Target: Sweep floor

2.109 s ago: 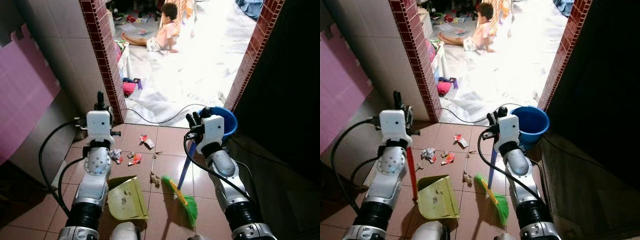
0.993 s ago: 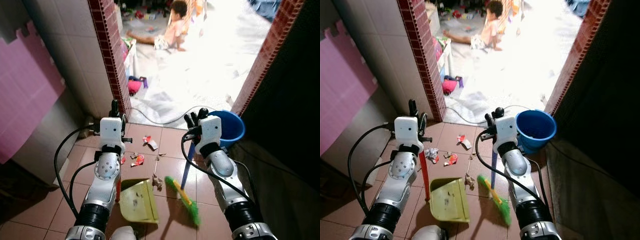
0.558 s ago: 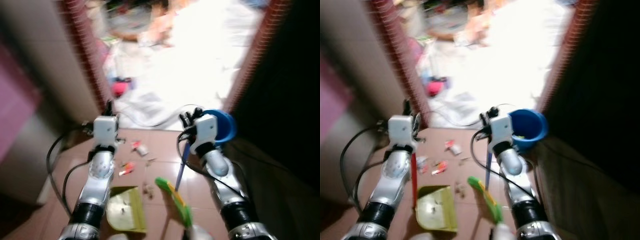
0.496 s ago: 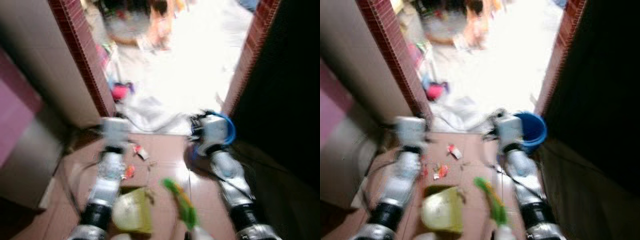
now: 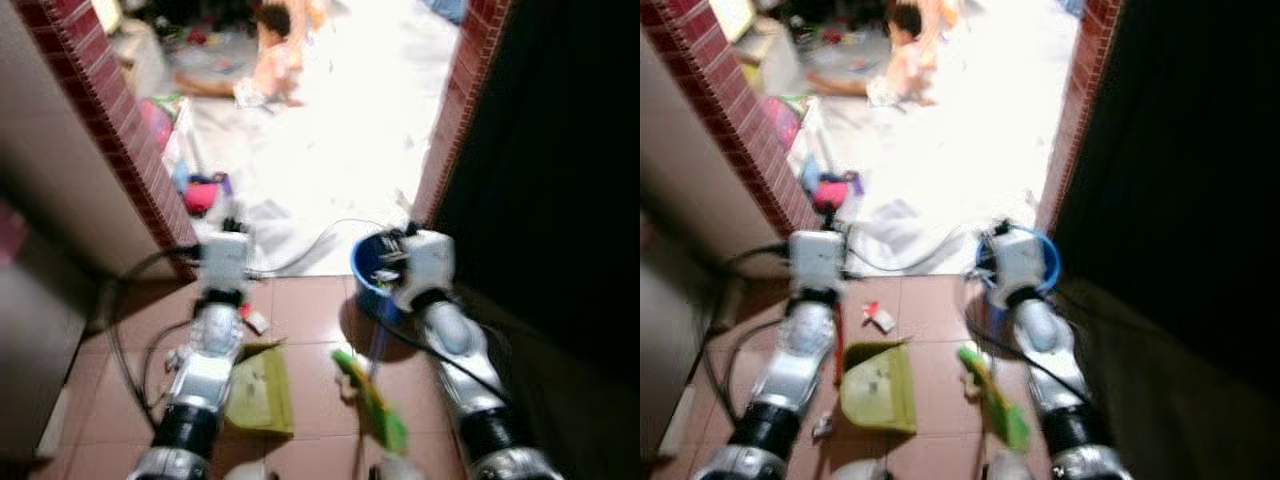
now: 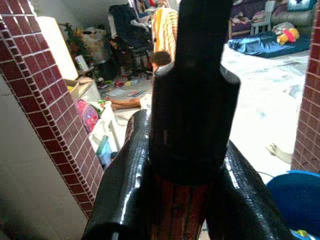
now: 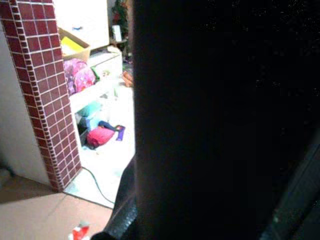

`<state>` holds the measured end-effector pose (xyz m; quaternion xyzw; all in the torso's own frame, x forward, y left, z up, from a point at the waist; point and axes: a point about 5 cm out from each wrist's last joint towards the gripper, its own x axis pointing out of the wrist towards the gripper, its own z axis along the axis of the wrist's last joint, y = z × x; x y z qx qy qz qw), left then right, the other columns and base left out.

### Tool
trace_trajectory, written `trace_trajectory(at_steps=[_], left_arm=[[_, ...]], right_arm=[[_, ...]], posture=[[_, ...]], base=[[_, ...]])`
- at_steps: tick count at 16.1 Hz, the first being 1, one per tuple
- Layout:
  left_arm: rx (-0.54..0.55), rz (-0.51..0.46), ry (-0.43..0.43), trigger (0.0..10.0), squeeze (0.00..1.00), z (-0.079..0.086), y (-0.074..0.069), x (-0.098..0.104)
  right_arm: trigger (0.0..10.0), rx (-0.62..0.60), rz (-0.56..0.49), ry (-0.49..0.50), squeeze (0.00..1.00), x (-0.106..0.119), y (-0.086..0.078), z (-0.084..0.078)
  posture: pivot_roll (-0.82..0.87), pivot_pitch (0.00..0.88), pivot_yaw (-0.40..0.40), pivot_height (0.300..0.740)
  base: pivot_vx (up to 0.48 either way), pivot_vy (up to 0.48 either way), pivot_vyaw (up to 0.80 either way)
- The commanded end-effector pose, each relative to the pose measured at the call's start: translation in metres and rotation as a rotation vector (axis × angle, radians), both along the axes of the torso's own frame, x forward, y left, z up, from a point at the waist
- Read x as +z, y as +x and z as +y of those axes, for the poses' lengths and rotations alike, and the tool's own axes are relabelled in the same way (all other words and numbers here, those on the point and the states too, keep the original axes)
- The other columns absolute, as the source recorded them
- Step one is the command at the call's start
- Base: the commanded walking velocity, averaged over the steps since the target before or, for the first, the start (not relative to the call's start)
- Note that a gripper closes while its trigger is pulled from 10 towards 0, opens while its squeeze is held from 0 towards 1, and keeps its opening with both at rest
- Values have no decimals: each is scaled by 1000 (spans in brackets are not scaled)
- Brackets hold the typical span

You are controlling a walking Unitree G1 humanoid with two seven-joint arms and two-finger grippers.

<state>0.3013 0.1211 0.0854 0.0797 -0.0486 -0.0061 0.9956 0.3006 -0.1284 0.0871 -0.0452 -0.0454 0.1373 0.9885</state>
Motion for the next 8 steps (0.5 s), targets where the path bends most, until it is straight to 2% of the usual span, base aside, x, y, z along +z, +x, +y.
trace_trajectory(at_steps=[1, 5, 6, 7, 8], left_arm=[[14, -60, -24, 10000, 0, 5, 3, 13], [-1, -2, -43, 10000, 0, 2, 3, 2], [-4, 56, -66, 10000, 0, -1, 2, -11], [-1, 76, -85, 10000, 0, -1, 2, -16], [18, 117, -79, 10000, 0, -2, 3, -27]], right_arm=[[10000, 32, -14, -3, 0, 4, 1, 10], [10000, 32, -12, -2, 0, 4, 1, 11], [10000, 32, -9, 0, 0, 3, 1, 11], [10000, 32, -7, 1, 0, 3, 1, 11], [10000, 26, 2, 2, 0, 2, 1, 11]], posture=[[-6, 0, 35, 740], [-6, 0, 36, 740], [-12, 0, 34, 740], [-12, 0, 34, 740], [-16, 0, 31, 740]], base=[[0, 0, 0], [0, 0, 0], [0, 0, 0], [0, 0, 0], [0, 0, 0]])
